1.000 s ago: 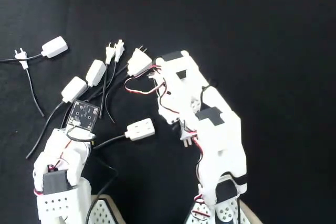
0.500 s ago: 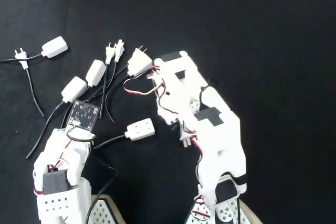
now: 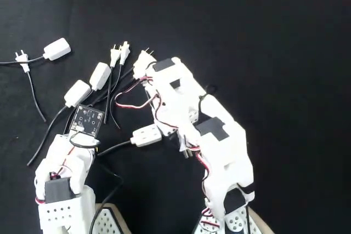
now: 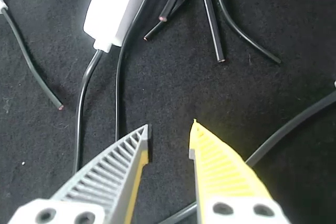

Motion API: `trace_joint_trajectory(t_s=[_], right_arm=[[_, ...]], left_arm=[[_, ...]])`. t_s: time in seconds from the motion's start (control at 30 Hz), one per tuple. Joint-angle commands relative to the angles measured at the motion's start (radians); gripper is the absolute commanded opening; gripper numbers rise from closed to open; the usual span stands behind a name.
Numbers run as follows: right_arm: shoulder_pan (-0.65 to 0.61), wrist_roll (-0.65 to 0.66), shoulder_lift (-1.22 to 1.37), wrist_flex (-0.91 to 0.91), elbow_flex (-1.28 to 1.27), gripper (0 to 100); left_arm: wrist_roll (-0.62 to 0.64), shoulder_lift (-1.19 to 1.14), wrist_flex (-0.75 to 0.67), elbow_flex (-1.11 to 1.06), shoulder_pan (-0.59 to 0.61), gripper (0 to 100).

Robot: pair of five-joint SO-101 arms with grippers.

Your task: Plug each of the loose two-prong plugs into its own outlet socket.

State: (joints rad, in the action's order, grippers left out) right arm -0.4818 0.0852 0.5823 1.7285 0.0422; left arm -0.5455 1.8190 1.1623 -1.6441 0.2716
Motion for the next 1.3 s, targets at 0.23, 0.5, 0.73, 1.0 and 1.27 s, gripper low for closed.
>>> trace_joint_trajectory(t_s=[0.23,0.5,0.73,1.0,1.27], right_arm=[[0.06,0.0,0.012,0.038,0.047,12.4],[0.164,0.115,0.018,0.038,0.079,5.1],[0.127,0.118,0.022,0.038,0.077,4.8],[0.118,0.118,0.024,0.038,0.027,4.7],[0.114,0.117,-0.001,0.038,0.044,1.2]], left_arm=[[-0.005,0.003,0.002,0.005,0.005,13],[-0.005,0.003,0.002,0.005,0.004,13],[-0.005,0.003,0.002,0.005,0.002,13],[-0.005,0.003,0.003,0.005,0.002,13],[-0.005,0.003,0.002,0.005,0.002,13]])
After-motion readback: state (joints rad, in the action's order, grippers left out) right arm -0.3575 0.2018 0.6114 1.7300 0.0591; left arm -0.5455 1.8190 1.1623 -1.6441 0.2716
